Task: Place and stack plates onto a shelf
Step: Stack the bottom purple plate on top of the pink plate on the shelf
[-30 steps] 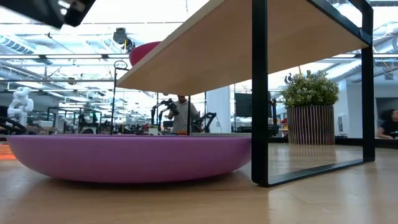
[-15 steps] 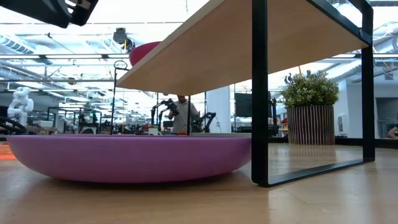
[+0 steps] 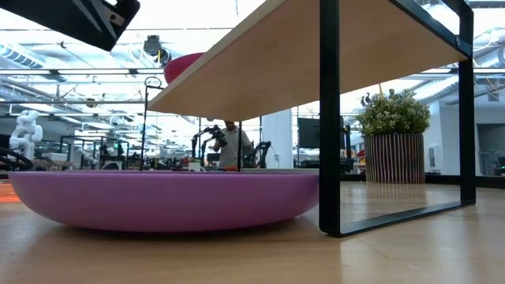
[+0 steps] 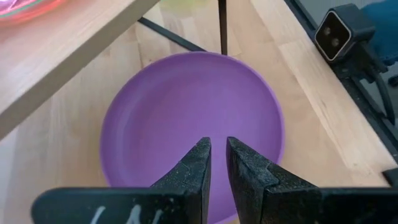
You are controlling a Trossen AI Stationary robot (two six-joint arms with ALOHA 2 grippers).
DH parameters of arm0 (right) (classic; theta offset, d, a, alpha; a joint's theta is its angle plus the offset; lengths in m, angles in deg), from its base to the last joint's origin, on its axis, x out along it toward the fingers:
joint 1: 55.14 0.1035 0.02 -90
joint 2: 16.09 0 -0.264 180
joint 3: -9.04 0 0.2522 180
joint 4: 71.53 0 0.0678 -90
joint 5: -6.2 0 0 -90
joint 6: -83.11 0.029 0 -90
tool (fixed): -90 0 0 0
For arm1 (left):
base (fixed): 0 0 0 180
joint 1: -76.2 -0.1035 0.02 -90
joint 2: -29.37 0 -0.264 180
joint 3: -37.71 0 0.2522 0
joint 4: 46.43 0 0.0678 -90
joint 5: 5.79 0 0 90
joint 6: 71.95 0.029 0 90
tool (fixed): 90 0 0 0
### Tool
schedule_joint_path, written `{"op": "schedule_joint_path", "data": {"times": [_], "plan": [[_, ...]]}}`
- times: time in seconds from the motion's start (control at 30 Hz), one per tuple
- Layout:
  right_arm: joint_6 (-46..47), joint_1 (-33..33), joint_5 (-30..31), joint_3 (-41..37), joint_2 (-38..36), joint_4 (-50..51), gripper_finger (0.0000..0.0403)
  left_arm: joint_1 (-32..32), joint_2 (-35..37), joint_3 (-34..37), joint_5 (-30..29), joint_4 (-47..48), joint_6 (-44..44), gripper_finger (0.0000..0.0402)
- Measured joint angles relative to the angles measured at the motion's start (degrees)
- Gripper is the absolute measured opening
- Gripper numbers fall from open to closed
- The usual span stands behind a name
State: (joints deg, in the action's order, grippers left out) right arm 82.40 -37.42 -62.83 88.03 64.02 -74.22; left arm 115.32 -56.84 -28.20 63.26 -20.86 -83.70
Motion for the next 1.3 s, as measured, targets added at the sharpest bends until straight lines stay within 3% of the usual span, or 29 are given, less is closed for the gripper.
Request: {"op": "schedule_joint_path", "data": {"times": [0.4,0.6,1.03,1.3], "plan": [[4.7,2.0,0.9,0.0,0.0,9.6,0.0,0.5,0.0,0.0,0.0,-0.2,-1.2,0.0058],[6.2,1.9,6.1,0.0,0.0,9.7,0.0,2.4,0.0,0.0,0.1,-0.2,-2.1,0.0058],[7.5,1.8,6.2,0.0,0.0,9.9,0.0,2.7,0.0,0.0,0.3,-0.1,1.4,0.0058],[9.2,2.3,6.1,-0.1,0.0,9.2,0.0,3.0,0.0,0.0,0.3,-0.1,-7.3,0.0058]]}}
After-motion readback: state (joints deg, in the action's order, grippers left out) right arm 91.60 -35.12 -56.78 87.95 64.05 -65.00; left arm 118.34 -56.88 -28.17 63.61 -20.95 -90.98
